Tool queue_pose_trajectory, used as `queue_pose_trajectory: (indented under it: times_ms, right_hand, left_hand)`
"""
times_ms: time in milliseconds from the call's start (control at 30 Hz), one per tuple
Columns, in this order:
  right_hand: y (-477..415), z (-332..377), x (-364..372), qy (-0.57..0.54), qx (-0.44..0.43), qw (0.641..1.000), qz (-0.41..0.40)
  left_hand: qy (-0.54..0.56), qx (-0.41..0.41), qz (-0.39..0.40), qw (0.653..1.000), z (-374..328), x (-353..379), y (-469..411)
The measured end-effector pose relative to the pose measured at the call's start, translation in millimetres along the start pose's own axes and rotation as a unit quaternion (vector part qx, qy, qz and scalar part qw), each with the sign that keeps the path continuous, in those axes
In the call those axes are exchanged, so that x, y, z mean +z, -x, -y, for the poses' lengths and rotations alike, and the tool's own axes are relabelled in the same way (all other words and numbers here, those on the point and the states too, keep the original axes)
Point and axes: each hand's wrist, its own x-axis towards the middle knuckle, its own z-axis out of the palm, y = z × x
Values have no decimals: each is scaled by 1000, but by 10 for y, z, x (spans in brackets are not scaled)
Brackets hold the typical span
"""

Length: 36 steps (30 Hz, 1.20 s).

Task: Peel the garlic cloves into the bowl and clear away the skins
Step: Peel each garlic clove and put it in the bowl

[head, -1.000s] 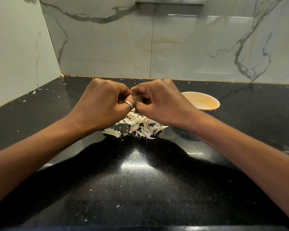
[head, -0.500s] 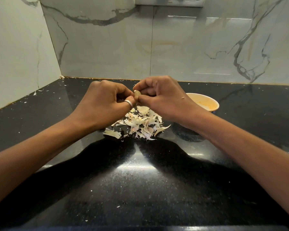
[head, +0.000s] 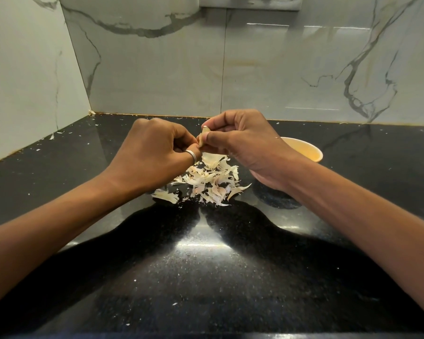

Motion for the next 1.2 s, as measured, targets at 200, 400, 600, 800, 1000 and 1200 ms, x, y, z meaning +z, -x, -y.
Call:
queue_pose_trajectory:
  times_ms: [200,400,600,800,1000,1200]
  right_hand:
    - [14,-19,40,1,0,1000,-5]
    - [28,20,50,-54,28,998,1]
    - [17,52,-4,-132,58,989,23]
    - [14,55,-15,-117,74,990,25]
    - [27,68,-26,-90,82,992,35]
    - [7,37,-28,-107,80,990,40]
  left_hand:
    - [-38,9,-24,999,-15,8,27]
    - [10,-36,-23,999,-13,-12,17]
    - [210,-175,25,962,-31,-59,-30]
    - [279,-222,64,932,-79,-67,-28]
    - [324,-245,82,910,-65,-65,-43]
    - [298,-231,80,923,-55,-57,-45]
